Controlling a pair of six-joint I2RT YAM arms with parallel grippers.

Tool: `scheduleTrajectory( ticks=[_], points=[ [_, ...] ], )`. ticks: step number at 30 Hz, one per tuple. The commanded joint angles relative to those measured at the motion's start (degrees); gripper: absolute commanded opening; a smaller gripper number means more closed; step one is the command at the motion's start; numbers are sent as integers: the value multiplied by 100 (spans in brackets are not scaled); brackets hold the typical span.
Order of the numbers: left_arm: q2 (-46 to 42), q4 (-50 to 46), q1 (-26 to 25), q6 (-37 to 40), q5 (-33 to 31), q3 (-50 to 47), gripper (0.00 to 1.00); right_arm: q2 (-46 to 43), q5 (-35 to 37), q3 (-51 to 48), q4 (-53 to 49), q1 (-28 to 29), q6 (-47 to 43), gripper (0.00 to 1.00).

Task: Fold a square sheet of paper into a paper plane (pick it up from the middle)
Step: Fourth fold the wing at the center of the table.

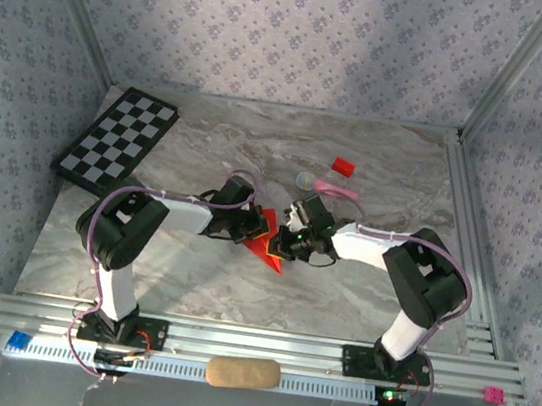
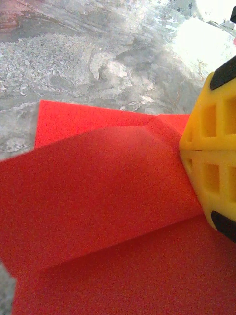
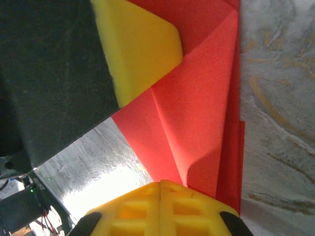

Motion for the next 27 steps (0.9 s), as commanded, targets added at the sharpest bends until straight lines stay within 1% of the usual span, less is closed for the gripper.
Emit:
scheduleTrajectory(
  ticks=[1, 8, 13, 19, 21, 23, 27],
  points=[
    [96, -317, 25, 54, -237, -129, 4, 156, 129, -47, -136, -51, 46, 1],
    [29, -400, 39, 174, -256, -63, 4, 189, 10, -658, 310, -63, 227, 1],
    [-88, -424, 49, 350, -218, 74, 6, 183, -7, -789, 338, -104, 228, 0],
    [-489, -510, 15, 673, -116, 197, 11, 175, -7, -790, 321, -118, 212, 0],
    [-598, -558, -1, 716, -12, 169, 11, 174, 7, -782, 320, -127, 218, 0],
    [-631, -631, -51, 718, 156, 120, 9, 178, 30, -786, 316, -128, 234, 0],
    [-509, -539, -191, 751, 555, 70, 7, 192, 28, -788, 290, -122, 210, 0]
  ],
)
